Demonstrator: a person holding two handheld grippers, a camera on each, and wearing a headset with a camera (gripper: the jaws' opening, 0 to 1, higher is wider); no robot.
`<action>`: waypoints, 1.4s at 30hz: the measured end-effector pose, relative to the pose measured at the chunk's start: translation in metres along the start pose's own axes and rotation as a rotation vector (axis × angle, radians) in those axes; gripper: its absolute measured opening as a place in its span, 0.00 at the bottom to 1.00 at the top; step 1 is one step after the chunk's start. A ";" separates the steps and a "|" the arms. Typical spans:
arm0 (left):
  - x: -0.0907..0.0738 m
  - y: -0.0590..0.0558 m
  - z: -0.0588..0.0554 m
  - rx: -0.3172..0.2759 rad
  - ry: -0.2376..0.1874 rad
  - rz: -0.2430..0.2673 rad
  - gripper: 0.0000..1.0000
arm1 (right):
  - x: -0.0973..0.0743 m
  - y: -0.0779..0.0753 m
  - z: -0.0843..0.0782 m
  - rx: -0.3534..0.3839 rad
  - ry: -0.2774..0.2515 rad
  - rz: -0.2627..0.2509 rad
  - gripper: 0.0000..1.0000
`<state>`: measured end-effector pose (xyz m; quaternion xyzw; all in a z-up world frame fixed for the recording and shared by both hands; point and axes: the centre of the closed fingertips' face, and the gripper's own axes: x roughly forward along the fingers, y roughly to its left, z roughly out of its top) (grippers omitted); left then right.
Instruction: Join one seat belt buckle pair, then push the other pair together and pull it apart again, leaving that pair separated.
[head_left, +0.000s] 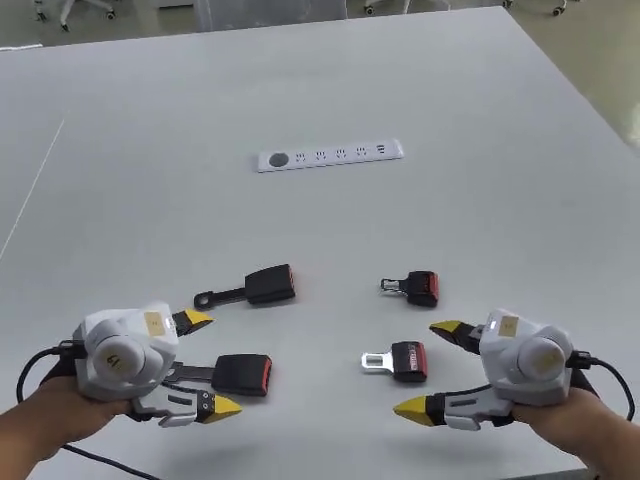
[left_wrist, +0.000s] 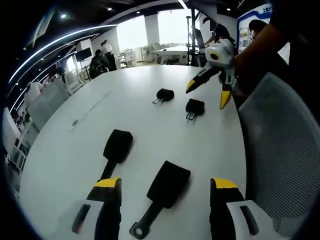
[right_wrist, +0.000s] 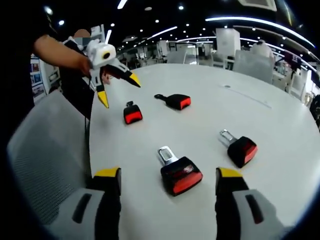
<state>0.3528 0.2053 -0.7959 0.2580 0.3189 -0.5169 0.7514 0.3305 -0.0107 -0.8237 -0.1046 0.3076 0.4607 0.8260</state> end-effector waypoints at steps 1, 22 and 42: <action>0.001 0.001 -0.001 0.001 0.005 -0.004 0.73 | 0.001 -0.001 -0.001 -0.002 0.006 0.003 0.78; 0.034 0.003 -0.020 0.092 0.110 -0.134 0.54 | 0.015 -0.010 -0.017 -0.078 0.110 0.121 0.57; 0.044 -0.008 -0.042 0.200 0.245 -0.210 0.40 | 0.017 -0.011 -0.024 -0.224 0.198 0.178 0.43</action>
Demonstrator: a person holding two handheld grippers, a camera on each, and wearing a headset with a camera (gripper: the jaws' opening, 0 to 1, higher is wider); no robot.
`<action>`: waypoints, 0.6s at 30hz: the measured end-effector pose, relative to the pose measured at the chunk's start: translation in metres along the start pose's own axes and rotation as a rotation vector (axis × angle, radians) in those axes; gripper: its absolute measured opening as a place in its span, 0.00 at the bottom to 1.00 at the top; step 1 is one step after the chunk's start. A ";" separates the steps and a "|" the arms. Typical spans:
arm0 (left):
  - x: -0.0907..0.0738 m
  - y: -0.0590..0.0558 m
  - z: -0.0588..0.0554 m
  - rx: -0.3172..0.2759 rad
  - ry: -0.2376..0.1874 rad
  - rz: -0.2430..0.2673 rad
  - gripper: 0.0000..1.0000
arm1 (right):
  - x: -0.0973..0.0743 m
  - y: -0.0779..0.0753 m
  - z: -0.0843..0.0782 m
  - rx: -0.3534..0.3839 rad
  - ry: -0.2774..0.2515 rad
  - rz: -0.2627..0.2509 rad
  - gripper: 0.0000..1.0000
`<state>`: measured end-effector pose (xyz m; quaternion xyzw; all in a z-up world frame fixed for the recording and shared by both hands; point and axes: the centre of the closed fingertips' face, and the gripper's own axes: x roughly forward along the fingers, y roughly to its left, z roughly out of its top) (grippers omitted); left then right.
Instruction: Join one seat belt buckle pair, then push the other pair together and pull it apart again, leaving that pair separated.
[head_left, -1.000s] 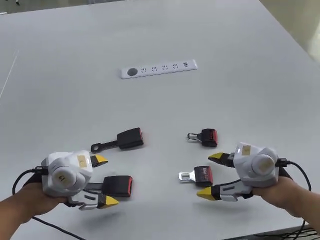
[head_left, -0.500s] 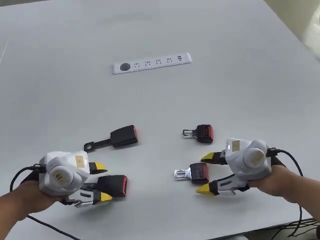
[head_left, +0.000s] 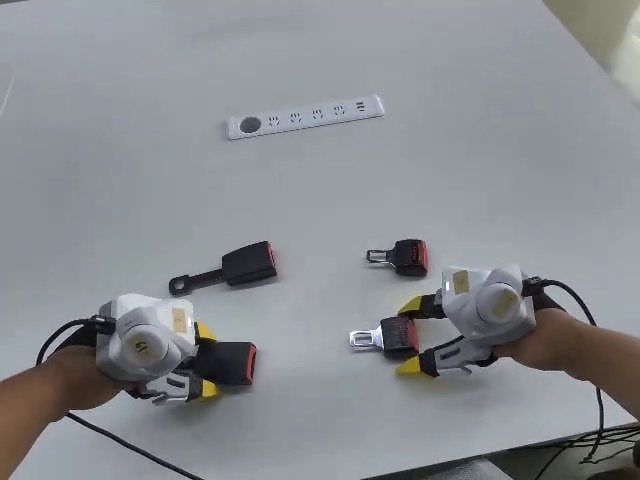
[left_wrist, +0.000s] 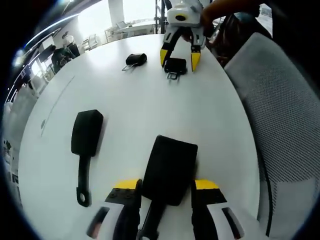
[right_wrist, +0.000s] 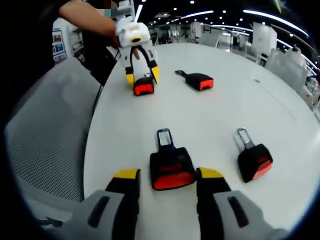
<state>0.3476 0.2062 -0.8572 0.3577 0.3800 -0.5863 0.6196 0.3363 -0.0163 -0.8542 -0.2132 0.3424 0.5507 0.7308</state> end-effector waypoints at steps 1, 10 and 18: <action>0.000 0.000 0.000 -0.005 0.002 -0.002 0.40 | -0.001 -0.001 0.000 -0.002 0.001 -0.002 0.40; 0.000 0.004 0.000 -0.092 0.015 0.031 0.37 | -0.003 -0.004 -0.003 -0.021 -0.002 0.013 0.35; 0.000 0.006 0.000 -0.124 0.000 0.054 0.37 | -0.002 0.000 -0.002 -0.035 -0.003 0.032 0.34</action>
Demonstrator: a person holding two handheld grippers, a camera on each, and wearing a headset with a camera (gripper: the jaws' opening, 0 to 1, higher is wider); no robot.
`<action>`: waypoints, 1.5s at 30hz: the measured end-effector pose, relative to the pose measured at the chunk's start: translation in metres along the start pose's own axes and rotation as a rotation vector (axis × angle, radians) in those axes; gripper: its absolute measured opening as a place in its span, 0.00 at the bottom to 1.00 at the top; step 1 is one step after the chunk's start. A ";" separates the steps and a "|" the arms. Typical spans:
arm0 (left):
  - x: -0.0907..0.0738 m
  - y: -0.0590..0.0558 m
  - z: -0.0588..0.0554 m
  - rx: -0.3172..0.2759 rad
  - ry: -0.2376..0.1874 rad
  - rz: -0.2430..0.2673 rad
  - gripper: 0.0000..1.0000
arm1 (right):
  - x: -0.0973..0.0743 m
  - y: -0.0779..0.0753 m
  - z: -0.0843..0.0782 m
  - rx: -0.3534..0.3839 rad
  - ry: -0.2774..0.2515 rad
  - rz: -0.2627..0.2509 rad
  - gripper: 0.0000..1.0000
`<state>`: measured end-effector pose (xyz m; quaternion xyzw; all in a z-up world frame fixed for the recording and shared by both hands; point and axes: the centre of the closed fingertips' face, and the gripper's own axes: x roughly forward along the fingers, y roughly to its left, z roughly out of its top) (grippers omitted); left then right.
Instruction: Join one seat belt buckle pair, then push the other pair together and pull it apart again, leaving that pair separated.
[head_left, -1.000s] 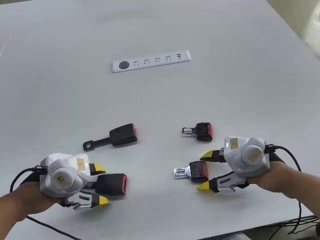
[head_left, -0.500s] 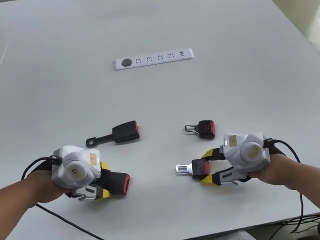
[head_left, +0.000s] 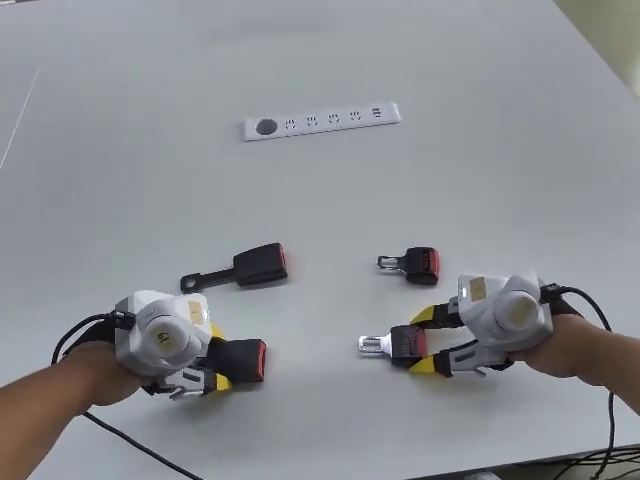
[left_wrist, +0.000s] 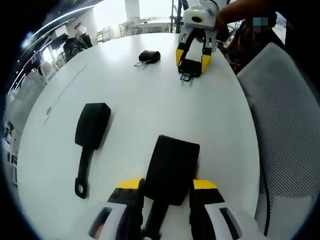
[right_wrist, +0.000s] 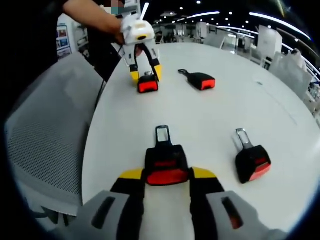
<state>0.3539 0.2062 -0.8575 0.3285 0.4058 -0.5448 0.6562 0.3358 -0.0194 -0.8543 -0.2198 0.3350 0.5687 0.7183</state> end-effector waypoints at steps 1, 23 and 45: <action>0.000 0.000 0.000 0.005 0.002 -0.001 0.37 | 0.001 0.000 0.001 -0.002 -0.003 0.001 0.34; 0.001 0.000 0.000 0.006 0.046 -0.005 0.36 | 0.036 0.015 0.039 0.003 -0.098 0.024 0.34; 0.000 0.001 -0.001 0.023 0.079 -0.015 0.36 | 0.084 0.028 0.087 0.011 -0.195 0.031 0.34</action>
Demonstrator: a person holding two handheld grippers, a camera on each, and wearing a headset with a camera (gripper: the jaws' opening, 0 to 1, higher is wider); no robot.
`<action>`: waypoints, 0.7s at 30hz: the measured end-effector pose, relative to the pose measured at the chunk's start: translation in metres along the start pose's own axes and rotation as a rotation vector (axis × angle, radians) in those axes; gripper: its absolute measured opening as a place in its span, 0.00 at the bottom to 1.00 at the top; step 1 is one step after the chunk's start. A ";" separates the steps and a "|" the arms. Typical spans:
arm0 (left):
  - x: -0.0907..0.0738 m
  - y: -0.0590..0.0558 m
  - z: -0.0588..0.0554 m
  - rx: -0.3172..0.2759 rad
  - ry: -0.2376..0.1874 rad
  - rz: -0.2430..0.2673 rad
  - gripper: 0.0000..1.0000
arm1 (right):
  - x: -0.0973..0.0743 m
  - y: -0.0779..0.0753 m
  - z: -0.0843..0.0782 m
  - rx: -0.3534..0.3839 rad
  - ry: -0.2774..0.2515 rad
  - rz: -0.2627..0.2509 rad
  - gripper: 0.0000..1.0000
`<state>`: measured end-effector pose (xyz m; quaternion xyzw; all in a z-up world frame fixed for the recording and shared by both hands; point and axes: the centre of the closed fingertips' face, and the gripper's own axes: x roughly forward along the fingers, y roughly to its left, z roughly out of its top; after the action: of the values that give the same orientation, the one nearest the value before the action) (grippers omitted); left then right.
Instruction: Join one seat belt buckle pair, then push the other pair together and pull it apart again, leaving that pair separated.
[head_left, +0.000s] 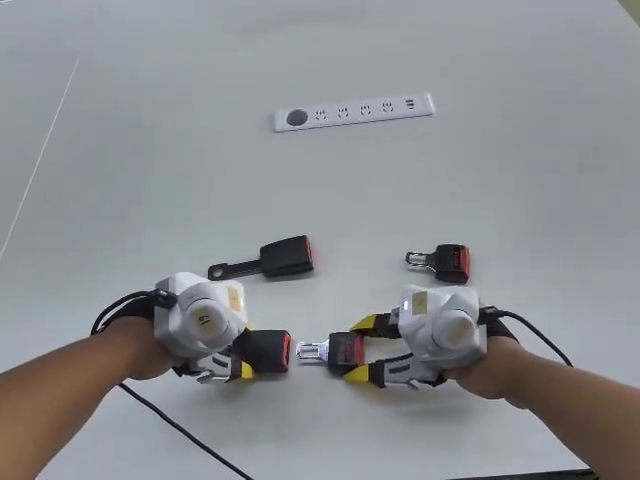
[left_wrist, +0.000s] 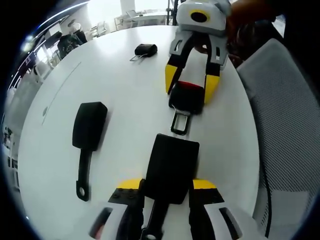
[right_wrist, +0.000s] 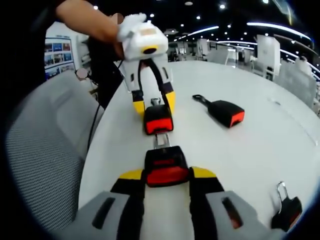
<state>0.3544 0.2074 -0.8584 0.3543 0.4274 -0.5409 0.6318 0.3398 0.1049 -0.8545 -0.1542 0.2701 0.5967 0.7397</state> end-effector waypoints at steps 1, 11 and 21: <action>0.000 0.000 0.000 0.000 0.001 0.000 0.36 | 0.001 0.001 0.001 0.000 -0.001 0.000 0.34; 0.000 0.000 0.000 0.020 0.021 -0.005 0.35 | 0.010 0.004 0.008 0.008 -0.017 -0.009 0.34; -0.001 -0.001 0.000 0.059 0.020 -0.005 0.35 | 0.013 0.004 0.012 0.048 -0.034 -0.015 0.34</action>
<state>0.3531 0.2069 -0.8577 0.3771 0.4185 -0.5512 0.6155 0.3402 0.1230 -0.8516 -0.1283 0.2708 0.5870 0.7521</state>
